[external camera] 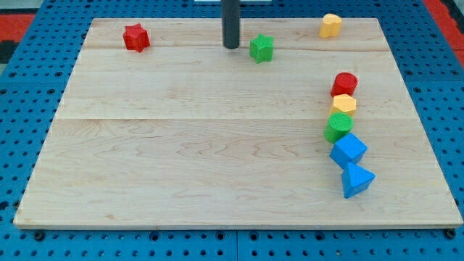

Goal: Place the green star to the top of the red circle

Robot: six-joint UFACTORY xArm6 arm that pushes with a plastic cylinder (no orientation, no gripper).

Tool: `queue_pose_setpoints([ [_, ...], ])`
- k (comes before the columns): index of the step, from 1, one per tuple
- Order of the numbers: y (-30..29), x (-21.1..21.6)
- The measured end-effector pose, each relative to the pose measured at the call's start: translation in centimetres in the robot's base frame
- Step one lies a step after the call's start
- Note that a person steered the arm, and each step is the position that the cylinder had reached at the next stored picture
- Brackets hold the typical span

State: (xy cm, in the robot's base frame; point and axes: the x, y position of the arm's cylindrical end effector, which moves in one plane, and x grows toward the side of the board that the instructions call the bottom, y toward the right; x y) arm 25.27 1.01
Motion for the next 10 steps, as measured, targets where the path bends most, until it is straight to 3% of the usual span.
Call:
queue_pose_setpoints([
  [1,4.2,0.4],
  [3,-0.6,5.2],
  [4,1.0,6.5],
  [5,-0.6,5.1],
  [6,0.9,4.1],
  [8,12.6,3.8],
  [10,13.7,4.1],
])
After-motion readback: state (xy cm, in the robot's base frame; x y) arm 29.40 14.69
